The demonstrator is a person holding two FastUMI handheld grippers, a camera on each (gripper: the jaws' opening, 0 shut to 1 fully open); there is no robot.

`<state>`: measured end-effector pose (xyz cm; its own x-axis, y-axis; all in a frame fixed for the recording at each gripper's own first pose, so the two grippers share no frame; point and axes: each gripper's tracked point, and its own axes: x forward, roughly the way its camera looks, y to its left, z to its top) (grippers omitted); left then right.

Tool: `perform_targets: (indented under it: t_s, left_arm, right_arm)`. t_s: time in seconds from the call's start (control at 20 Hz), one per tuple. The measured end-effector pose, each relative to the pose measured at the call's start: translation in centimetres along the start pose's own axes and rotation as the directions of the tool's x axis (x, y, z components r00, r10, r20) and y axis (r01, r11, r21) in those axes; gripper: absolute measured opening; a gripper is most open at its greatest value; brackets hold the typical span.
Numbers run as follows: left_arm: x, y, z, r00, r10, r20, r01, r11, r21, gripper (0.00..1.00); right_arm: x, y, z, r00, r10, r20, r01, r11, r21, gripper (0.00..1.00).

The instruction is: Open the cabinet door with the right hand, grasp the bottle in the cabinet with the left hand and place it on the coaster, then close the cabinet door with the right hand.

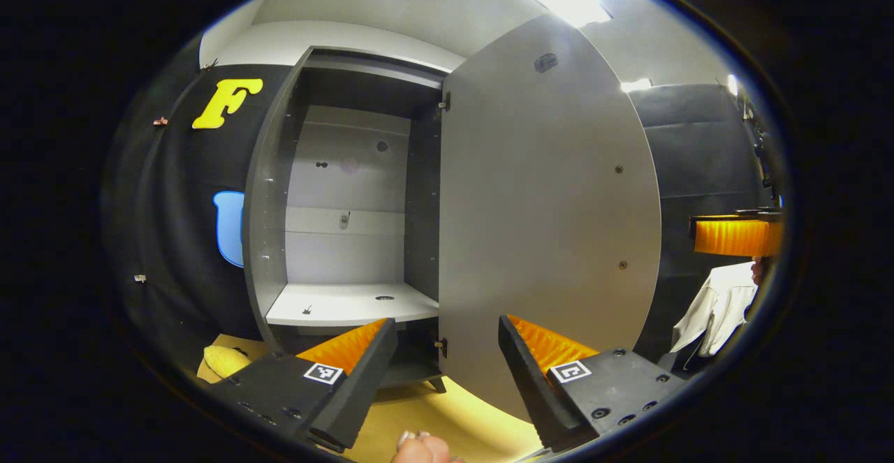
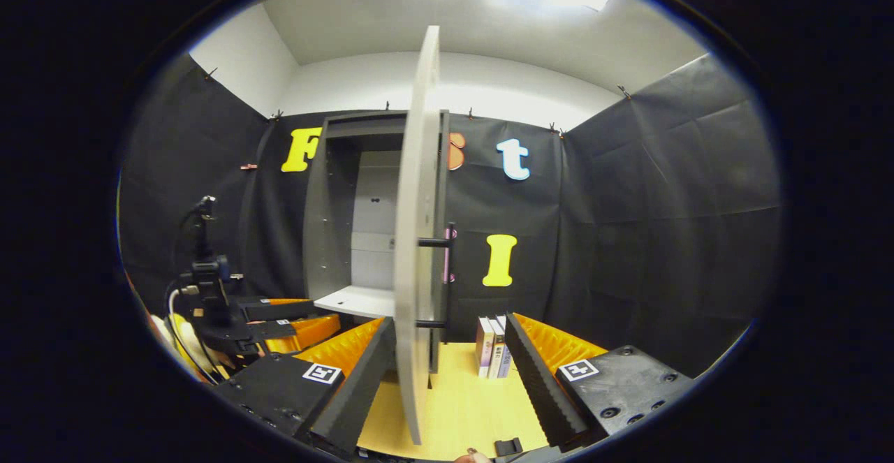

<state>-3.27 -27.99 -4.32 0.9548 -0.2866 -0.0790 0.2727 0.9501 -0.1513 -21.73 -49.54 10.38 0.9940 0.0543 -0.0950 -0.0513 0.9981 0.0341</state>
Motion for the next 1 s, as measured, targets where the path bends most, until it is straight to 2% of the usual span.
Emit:
perform_targets:
  t_s: [0.25, 0.55, 0.8, 1.0]
  left_arm:
    - [-0.3, -0.7, -0.4, 0.998, 0.057, -0.015, -0.057, 0.998, 0.012, 0.92]
    - [-1.5, 0.7, -1.0, 0.985, 0.168, -0.035, -0.167, 0.985, 0.033, 0.92]
    - [-2.2, 2.4, -1.9, 0.978, 0.200, -0.058, -0.201, 0.980, -0.003, 0.92]
    - [-2.0, 4.2, -2.3, 0.982, 0.179, -0.060, -0.180, 0.984, -0.007, 0.92]
  right_arm:
    - [3.2, -1.8, 1.1, 0.997, 0.067, 0.044, -0.068, 0.997, 0.022, 0.97]
    - [6.4, 0.2, 1.7, 0.975, 0.215, 0.060, -0.218, 0.975, 0.044, 0.97]
    - [6.6, 1.1, 1.9, 0.970, 0.241, 0.041, -0.243, 0.969, 0.052, 0.94]
    - [6.3, 3.3, 1.7, 0.972, 0.233, 0.028, -0.235, 0.970, 0.067, 0.94]
